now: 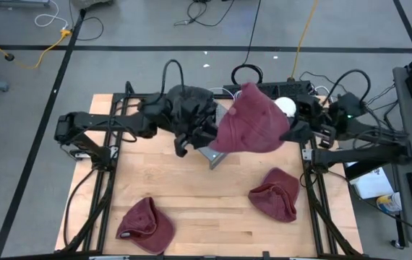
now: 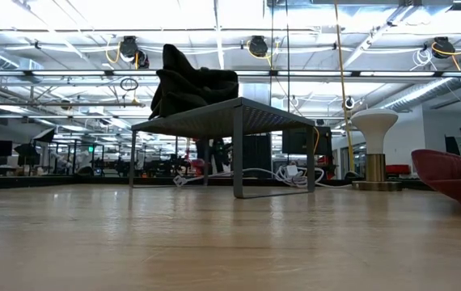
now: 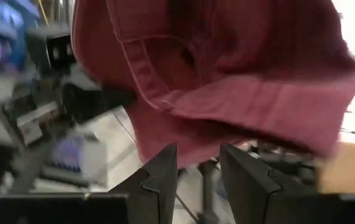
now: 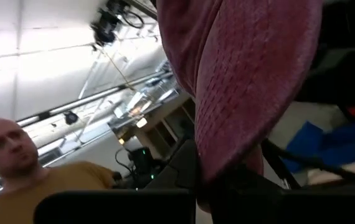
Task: Pick & Place hat
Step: Put the top red cap on the shelf
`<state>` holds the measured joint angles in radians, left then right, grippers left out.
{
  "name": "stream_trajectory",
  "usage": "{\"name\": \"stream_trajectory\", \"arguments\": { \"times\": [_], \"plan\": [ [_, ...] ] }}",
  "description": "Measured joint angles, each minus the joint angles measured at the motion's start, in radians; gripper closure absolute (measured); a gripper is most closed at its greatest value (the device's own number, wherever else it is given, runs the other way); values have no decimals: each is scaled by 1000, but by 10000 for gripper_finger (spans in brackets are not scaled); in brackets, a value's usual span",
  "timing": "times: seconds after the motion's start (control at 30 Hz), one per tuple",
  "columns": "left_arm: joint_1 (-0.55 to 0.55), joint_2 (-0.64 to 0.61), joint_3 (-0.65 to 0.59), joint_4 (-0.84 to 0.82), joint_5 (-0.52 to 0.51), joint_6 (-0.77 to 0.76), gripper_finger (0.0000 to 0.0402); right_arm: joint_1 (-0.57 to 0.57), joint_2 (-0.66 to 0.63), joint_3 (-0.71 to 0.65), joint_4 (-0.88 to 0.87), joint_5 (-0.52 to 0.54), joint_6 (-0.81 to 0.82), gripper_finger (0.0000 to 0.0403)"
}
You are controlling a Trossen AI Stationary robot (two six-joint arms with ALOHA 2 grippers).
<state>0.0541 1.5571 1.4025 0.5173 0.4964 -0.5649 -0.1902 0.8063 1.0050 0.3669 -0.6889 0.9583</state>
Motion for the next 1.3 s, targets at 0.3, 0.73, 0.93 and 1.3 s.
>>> {"name": "stream_trajectory", "arguments": {
  "times": [0.3,0.73,0.93,1.3],
  "plan": [
    [88,-57,0,-173,239,-139,289,0,-139,0,-287,-9,-11,399],
    [170,-78,0,-276,392,-237,214,2,-188,0,-506,40,-27,397],
    [172,-70,0,-320,322,-199,153,2,-174,0,-522,41,-26,397],
    [159,-71,0,-361,89,-120,100,2,-112,-1,-550,63,-32,397]
  ]
}}
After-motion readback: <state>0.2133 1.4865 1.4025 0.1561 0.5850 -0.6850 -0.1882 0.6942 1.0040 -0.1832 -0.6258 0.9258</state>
